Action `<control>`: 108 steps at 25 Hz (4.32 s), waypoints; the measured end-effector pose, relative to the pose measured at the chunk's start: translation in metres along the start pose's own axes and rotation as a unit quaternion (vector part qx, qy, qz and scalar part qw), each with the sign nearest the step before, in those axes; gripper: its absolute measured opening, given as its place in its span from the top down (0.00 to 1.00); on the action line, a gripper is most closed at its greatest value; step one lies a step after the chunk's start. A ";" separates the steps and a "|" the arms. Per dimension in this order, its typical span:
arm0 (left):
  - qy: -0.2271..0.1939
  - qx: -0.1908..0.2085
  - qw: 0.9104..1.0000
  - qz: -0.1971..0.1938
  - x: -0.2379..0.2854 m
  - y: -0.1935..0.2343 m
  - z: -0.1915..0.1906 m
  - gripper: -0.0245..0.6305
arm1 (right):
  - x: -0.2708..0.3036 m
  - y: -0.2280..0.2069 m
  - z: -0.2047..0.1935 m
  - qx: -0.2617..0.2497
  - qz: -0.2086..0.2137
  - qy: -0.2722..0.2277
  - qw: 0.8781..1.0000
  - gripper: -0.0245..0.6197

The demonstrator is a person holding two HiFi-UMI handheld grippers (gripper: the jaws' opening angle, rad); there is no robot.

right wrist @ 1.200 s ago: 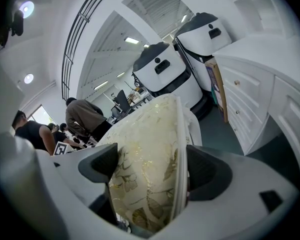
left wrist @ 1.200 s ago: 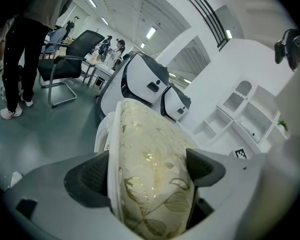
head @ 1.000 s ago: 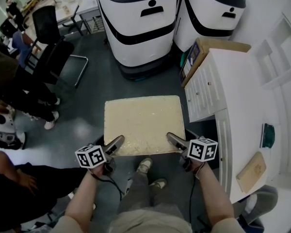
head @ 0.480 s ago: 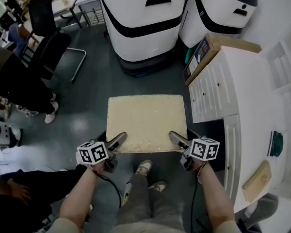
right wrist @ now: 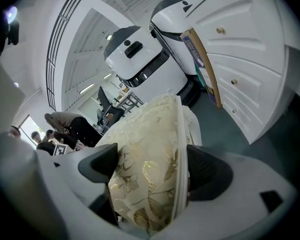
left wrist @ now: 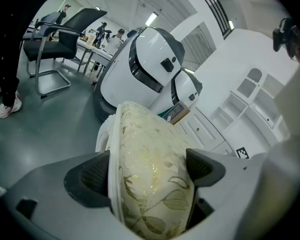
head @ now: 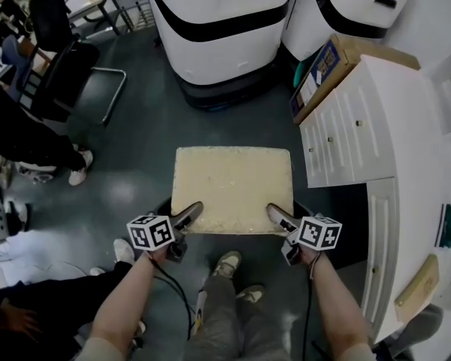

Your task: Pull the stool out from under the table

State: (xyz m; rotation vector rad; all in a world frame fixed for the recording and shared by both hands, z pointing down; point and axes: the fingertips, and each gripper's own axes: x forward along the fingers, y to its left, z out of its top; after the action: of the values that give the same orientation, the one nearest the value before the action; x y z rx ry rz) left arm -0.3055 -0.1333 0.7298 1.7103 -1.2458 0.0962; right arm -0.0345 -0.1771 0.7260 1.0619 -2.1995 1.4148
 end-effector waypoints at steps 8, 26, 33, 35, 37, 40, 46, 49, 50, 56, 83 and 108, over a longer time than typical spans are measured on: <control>-0.003 -0.005 1.000 -0.008 0.043 0.043 -0.056 0.25 | 0.034 -0.055 -0.043 -0.011 -0.002 -0.013 1.000 0.28; -0.012 -0.003 1.000 -0.027 0.082 0.109 -0.122 0.25 | 0.087 -0.114 -0.103 -0.019 0.003 -0.028 0.999 0.28; -0.004 0.001 1.000 -0.031 0.076 0.109 -0.136 0.25 | 0.083 -0.113 -0.117 -0.013 0.000 -0.016 1.000 0.28; 0.008 0.004 1.000 -0.029 0.072 0.111 -0.146 0.25 | 0.081 -0.114 -0.127 -0.014 -0.003 -0.007 1.000 0.28; 0.022 0.009 0.999 -0.025 0.069 0.112 -0.157 0.25 | 0.079 -0.115 -0.139 -0.015 -0.006 0.003 1.000 0.28; 0.041 0.011 0.999 -0.020 0.064 0.113 -0.169 0.25 | 0.075 -0.115 -0.152 -0.015 -0.011 0.014 1.000 0.28; 0.044 0.003 0.999 -0.010 0.062 0.116 -0.174 0.25 | 0.075 -0.115 -0.160 -0.015 -0.022 0.011 1.000 0.28; 0.048 0.003 0.999 -0.004 0.061 0.116 -0.175 0.25 | 0.075 -0.115 -0.161 -0.014 -0.026 0.021 0.999 0.27; 0.050 0.003 0.999 -0.002 0.061 0.116 -0.176 0.25 | 0.075 -0.115 -0.162 -0.013 -0.027 0.025 0.999 0.27; 0.083 0.004 0.997 0.003 0.054 0.117 -0.196 0.25 | 0.070 -0.116 -0.183 -0.007 -0.029 0.063 0.998 0.27; 0.054 0.140 0.983 0.101 -0.004 0.029 -0.127 0.54 | -0.041 0.010 -0.052 -0.159 -0.104 -0.075 0.979 0.81; -0.087 0.324 0.939 -0.073 -0.126 -0.337 0.049 0.88 | -0.355 0.203 0.067 -0.228 -0.112 -0.251 0.934 0.93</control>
State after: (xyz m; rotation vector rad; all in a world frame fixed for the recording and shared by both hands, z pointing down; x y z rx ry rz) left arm -0.1308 -0.0848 0.4151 2.4191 -1.2922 0.2996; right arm 0.0651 -0.0415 0.3470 1.5438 -2.4590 0.5224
